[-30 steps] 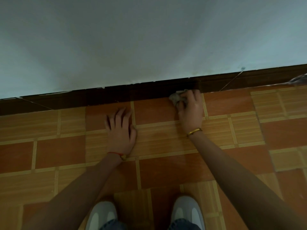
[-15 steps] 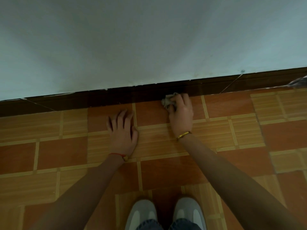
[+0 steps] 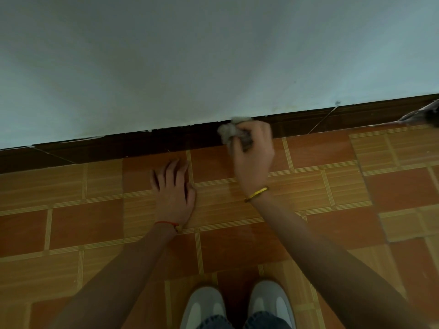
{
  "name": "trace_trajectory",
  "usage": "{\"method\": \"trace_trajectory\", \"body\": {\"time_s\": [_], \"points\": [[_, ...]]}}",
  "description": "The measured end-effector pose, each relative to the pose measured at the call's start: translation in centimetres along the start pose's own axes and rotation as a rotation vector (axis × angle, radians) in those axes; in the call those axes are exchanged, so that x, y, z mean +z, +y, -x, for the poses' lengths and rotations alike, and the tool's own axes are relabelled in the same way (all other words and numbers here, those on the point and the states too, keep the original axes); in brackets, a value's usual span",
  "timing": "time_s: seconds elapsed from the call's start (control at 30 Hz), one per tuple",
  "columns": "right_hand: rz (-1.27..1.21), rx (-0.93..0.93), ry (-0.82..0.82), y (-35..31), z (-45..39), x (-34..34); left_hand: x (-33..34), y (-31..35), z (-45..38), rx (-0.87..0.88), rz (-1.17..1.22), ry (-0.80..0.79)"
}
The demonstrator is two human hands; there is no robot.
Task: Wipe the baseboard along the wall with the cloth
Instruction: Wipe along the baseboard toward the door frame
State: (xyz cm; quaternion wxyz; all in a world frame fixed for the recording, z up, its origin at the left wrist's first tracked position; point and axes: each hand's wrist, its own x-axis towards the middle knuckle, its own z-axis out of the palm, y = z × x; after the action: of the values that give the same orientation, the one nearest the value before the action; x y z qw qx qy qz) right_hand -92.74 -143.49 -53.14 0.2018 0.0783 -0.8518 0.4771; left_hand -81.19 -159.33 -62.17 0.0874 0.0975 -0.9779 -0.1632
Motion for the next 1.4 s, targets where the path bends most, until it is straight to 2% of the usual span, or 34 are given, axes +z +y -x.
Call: {"method": "trace_trajectory", "body": {"time_s": [0.07,0.13,0.37,0.43,0.5,0.63,0.7,0.8,0.93,1.0,1.13,1.3,1.4], "points": [[-0.035,-0.064,-0.099,-1.3,0.5,1.4,0.0,0.0,0.0,0.008,-0.005,0.006],[-0.031,-0.069,-0.100,-1.4,0.4,1.6,0.0,-0.2,0.0,0.012,-0.012,0.005],[0.109,0.117,0.215,2.3,-1.5,-2.6,0.1,-0.1,0.0,0.004,-0.010,0.004],[0.102,0.140,0.241,2.3,-1.6,-2.7,0.1,-0.1,0.0,0.001,-0.010,0.002],[0.085,0.115,0.204,1.5,-1.2,-2.0,0.1,0.0,0.0,0.004,-0.006,0.007],[0.020,-0.029,-0.017,-0.6,0.4,1.0,0.0,-0.1,0.0,0.007,-0.011,0.006],[-0.007,-0.062,-0.061,-0.9,0.8,1.7,0.0,-0.1,0.0,0.007,-0.013,-0.001],[0.029,-0.034,-0.002,0.1,0.4,0.8,0.0,-0.1,0.1,0.007,-0.002,-0.002],[0.129,0.140,0.161,3.4,-0.8,-2.1,-0.1,0.0,0.0,-0.004,0.011,-0.005],[0.144,0.178,0.188,4.4,-1.1,-2.7,-0.1,0.0,0.0,-0.007,0.010,-0.008],[0.141,0.083,0.101,3.6,-0.2,-1.3,0.0,0.1,0.0,-0.019,0.011,-0.018],[0.145,-0.073,-0.135,2.6,1.4,1.2,-0.1,0.1,0.0,-0.008,-0.002,-0.020],[0.173,-0.165,-0.211,2.9,1.7,1.6,-0.1,0.0,0.0,-0.005,0.000,-0.017]]}}
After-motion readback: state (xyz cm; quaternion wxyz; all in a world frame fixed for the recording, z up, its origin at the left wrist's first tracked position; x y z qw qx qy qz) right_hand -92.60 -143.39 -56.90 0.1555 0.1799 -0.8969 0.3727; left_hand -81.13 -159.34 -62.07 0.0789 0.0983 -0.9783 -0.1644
